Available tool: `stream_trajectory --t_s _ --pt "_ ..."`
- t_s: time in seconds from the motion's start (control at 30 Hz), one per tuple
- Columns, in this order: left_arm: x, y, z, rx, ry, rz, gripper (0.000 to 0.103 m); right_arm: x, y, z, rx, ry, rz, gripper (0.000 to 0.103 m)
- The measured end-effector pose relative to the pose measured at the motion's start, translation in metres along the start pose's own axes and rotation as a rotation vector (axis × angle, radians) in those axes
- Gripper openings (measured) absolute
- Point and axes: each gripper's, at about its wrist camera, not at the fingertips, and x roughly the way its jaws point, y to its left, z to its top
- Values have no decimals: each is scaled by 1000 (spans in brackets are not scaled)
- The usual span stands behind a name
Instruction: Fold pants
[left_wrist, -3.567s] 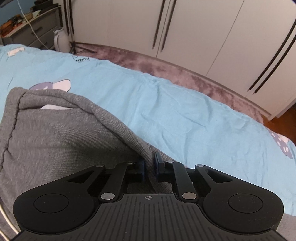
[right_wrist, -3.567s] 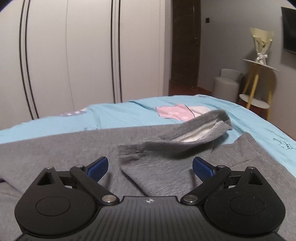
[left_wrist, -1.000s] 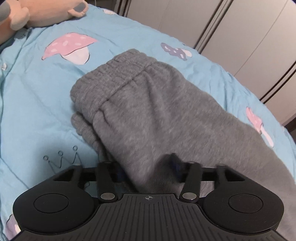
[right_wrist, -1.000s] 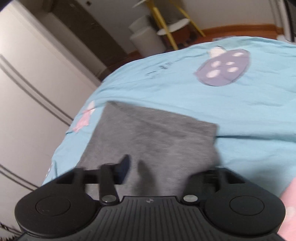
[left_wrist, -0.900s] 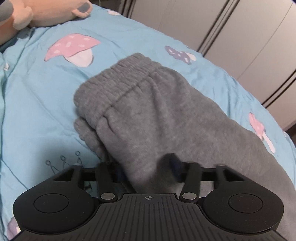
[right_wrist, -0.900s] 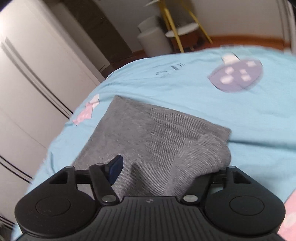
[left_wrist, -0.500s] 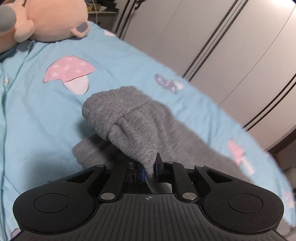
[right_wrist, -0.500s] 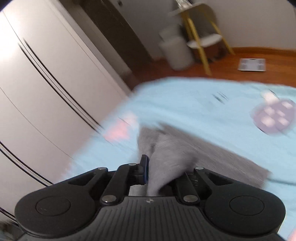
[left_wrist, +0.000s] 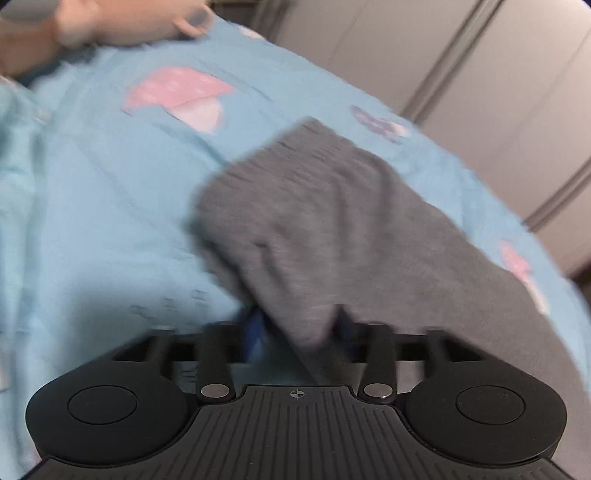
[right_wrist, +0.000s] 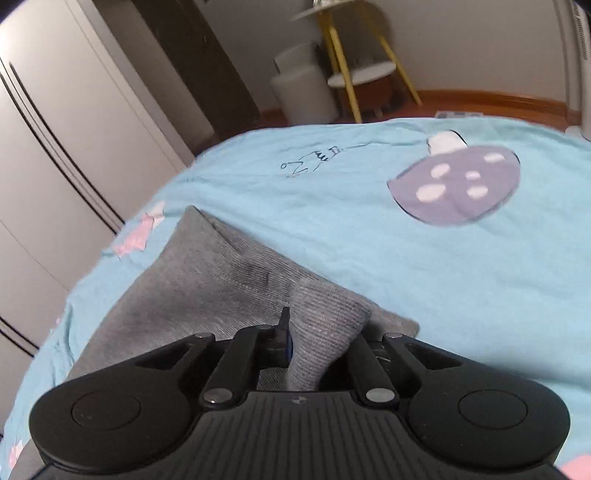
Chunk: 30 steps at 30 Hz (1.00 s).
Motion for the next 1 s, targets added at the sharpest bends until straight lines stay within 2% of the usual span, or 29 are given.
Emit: stream_trajectory --t_s 0.07,0.17,0.2,0.23,0.27,0.3,0.37,0.4,0.47,0.53,0.57,0.6,0.63,0.7,0.73,0.87,0.9,0.93,0.97,1.0 --pt "-12 -7 -3 47 -48 94 78 -3 1 4 23 20 -15 12" --pt "-35 -23 -11 163 -102 141 81 -12 0 8 64 -23 -39 27" --pt "-42 -30 -15 194 -123 166 85 -6 7 15 66 -43 -52 43" --pt "-49 -38 -19 224 -146 181 87 -13 10 16 58 -68 -61 67" --pt "-57 -46 -24 247 -170 179 90 -20 15 18 45 -105 -89 80" --pt "-63 -54 -28 263 -188 167 95 -28 19 19 30 -151 -130 98" --pt "-71 -75 -37 289 -203 115 97 -45 19 23 10 -233 -170 98" --pt "-71 -85 -40 294 -198 91 97 -49 18 27 24 -247 -143 98" --pt "-61 -108 -47 295 -172 41 97 -46 14 34 81 -194 -25 98" --pt "-43 -130 -58 275 -134 31 97 -32 19 39 94 -109 83 97" --pt "-32 -138 -63 276 -105 44 97 -22 25 42 77 -73 109 96" --pt "-20 -145 -68 272 -78 92 97 -9 34 46 48 -40 120 95" --pt "-9 -150 -76 263 -77 160 97 0 41 49 12 -24 120 94" --pt "4 -153 -90 277 -98 226 97 17 55 60 -61 -22 87 94" --pt "8 -154 -95 290 -92 243 97 25 62 65 -86 -22 79 94" --pt "16 -144 -88 257 -95 212 101 59 84 82 -170 15 71 94" --pt "18 -144 -88 259 -96 215 102 66 90 83 -204 23 61 85" --pt "19 -145 -88 266 -101 221 102 72 96 83 -239 32 49 66" --pt "20 -147 -88 272 -102 226 103 81 102 84 -266 50 41 53" --pt "19 -149 -90 274 -103 227 103 77 101 81 -282 68 46 31"
